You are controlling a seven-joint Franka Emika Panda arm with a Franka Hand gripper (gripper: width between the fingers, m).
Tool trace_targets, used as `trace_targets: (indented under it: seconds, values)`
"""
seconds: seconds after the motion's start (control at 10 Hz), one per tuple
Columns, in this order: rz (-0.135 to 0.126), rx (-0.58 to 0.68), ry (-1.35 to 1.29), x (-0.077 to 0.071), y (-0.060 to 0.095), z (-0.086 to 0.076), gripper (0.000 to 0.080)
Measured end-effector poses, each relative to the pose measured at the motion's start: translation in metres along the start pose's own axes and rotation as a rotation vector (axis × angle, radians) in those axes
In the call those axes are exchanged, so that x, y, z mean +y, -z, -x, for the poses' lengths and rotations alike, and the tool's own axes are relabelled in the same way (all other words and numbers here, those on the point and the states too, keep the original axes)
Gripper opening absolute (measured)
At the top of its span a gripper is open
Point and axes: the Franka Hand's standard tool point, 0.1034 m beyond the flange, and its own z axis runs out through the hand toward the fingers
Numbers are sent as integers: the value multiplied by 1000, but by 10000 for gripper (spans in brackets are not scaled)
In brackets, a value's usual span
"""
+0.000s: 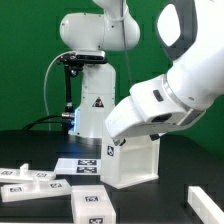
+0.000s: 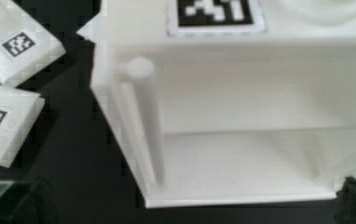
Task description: Assemble cabinet
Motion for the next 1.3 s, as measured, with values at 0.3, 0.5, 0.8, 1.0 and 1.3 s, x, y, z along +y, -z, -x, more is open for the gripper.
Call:
trace_targets:
  seconds: [0.3,0.5,0.8,1.0,1.3]
  values:
    - [20,-38,-29,12,-16,9,797]
    - [21,-37,-25,11,-15,8,797]
    - [23,-61,-29,14,-22,13,797]
    - [41,-95,-30,13,-32,19,797]
    - [36,-95,-23,11,-32,18,797]
